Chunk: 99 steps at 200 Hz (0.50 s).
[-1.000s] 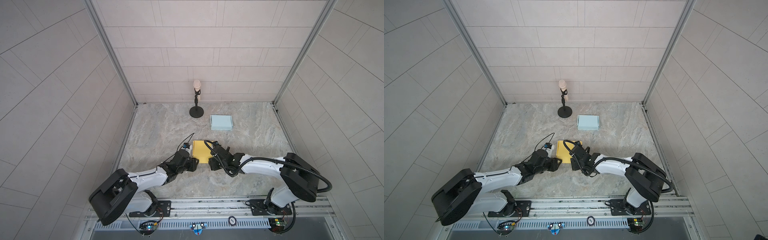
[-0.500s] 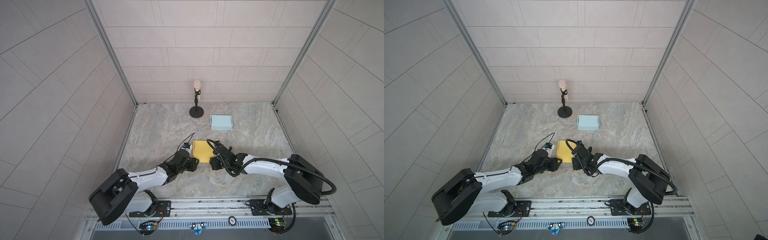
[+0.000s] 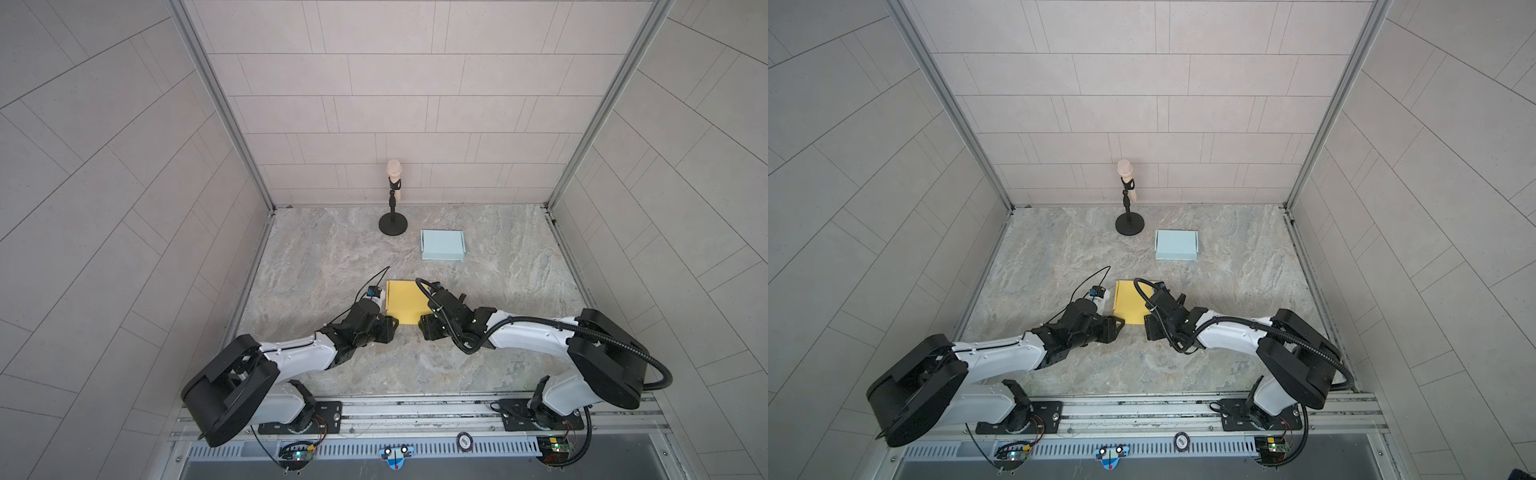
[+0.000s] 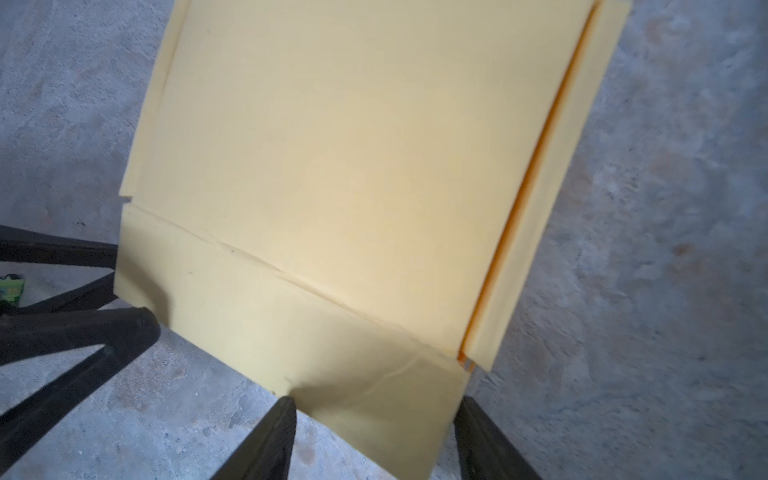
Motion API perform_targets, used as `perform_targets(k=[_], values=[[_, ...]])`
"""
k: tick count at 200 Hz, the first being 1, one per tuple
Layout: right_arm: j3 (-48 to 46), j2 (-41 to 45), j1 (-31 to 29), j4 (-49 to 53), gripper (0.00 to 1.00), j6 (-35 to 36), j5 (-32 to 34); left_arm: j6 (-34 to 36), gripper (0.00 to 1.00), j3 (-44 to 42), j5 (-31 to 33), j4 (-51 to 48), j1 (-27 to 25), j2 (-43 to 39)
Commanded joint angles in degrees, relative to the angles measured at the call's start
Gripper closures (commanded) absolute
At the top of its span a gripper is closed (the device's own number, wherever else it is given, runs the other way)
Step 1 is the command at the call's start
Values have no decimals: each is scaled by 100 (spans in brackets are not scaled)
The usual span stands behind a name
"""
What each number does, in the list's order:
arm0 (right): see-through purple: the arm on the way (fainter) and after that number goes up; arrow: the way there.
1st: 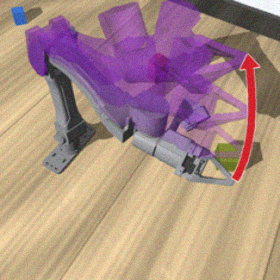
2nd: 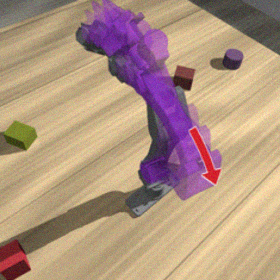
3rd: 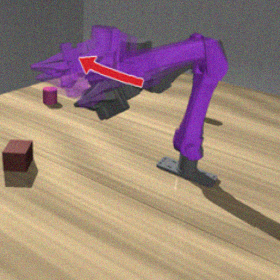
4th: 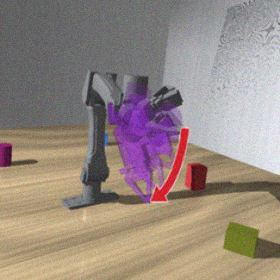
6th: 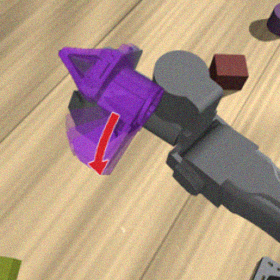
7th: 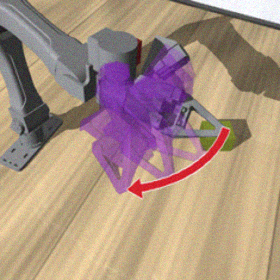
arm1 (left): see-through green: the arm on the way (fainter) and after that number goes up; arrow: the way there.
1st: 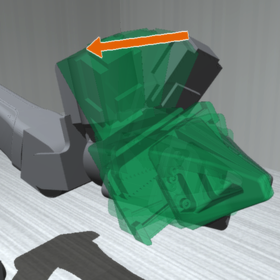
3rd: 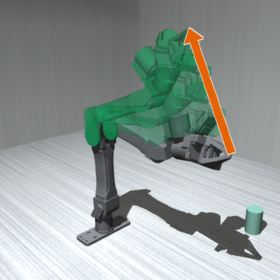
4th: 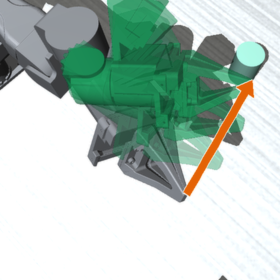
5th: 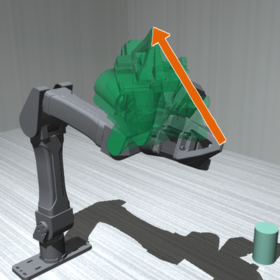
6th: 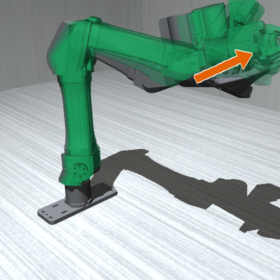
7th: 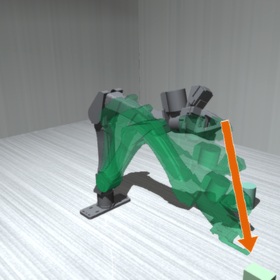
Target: Fold the paper box
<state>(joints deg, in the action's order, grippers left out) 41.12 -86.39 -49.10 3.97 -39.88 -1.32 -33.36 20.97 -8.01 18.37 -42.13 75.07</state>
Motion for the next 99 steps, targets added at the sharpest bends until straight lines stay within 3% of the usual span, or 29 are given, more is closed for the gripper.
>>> perform_targets(k=[1, 99], values=[[90, -9, -38, -173, 36, -89, -136, 81, 52, 38, -103, 182, 12, 24], [101, -317, -78, -382, 37, -134, -74, 95, 52, -30, 17, 281, 12, 146]])
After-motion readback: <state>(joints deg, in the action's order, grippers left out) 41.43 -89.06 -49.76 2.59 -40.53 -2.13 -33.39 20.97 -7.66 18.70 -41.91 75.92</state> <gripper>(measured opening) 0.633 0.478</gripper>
